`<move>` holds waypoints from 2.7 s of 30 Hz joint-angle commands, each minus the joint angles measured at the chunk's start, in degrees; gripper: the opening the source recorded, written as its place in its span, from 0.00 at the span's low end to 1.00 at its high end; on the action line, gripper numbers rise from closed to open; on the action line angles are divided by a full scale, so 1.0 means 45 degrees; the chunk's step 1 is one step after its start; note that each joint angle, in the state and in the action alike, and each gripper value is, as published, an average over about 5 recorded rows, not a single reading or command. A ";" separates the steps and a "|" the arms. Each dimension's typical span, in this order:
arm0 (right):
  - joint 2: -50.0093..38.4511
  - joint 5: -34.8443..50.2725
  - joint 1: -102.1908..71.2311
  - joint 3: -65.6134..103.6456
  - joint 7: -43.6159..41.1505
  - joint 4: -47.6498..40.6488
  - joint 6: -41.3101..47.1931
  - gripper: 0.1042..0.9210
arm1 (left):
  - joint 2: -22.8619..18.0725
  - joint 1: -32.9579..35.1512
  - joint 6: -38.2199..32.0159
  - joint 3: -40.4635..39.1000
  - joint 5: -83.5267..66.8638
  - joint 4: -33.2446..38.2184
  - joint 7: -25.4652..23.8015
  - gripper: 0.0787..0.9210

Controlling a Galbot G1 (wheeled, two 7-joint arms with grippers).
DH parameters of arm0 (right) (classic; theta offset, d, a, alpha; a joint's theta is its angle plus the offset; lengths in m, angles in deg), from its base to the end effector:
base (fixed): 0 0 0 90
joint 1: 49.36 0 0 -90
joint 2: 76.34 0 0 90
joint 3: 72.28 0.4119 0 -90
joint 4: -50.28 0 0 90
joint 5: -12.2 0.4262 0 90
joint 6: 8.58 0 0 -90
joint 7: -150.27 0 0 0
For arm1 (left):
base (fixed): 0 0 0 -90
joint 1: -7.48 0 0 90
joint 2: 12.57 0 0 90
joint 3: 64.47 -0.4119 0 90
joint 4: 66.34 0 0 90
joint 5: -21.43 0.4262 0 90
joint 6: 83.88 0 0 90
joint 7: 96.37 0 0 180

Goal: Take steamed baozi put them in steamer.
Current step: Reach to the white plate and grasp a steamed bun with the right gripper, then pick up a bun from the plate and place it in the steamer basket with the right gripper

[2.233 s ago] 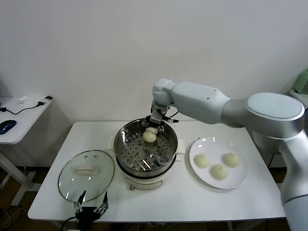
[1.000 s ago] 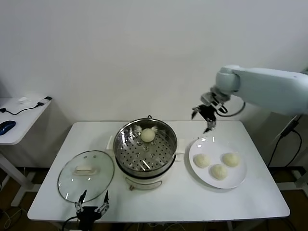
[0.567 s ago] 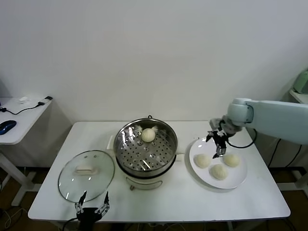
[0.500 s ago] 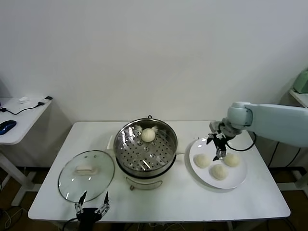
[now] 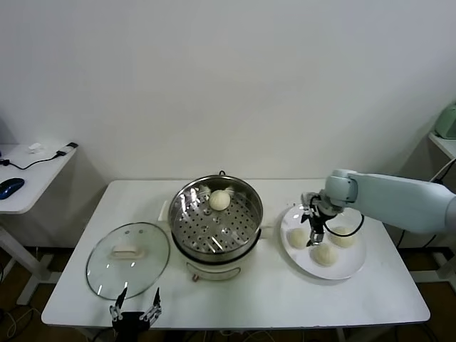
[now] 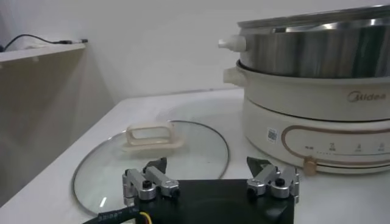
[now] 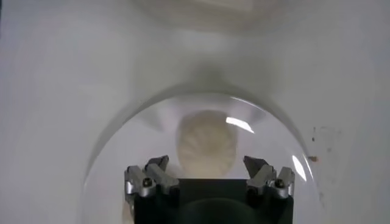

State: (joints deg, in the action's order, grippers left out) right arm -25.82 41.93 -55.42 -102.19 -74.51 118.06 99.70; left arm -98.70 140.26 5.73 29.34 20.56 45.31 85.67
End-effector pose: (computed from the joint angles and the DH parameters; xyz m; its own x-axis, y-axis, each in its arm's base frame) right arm 0.6353 -0.1004 -0.2653 -0.1294 -0.1088 0.9856 -0.9916 0.0092 -0.1292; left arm 0.1187 0.0434 -0.4536 -0.9350 -0.0717 0.3472 -0.0418 0.9948 0.0929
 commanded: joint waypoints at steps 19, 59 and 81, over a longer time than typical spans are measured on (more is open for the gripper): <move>0.0212 -0.0036 0.0021 0.0355 -0.0121 -0.0238 0.0182 0.58 | -0.0075 0.0018 0.0011 -0.0019 0.0031 0.0015 0.0031 0.88; 0.8356 0.6773 0.3595 -0.0839 0.2352 0.0168 0.2812 0.58 | 0.0271 -0.0307 -0.0074 -0.0320 0.0260 -0.0057 0.0016 0.88; 0.8434 0.5964 0.2964 -0.0722 0.1916 -0.0509 0.2342 0.73 | 0.0309 -0.0322 -0.0019 -0.0441 0.0247 -0.0137 -0.0017 0.88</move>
State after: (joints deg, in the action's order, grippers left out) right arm 11.39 69.19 -41.38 -105.65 -65.05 116.93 111.07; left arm -97.25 138.87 5.59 27.36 21.63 44.78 85.60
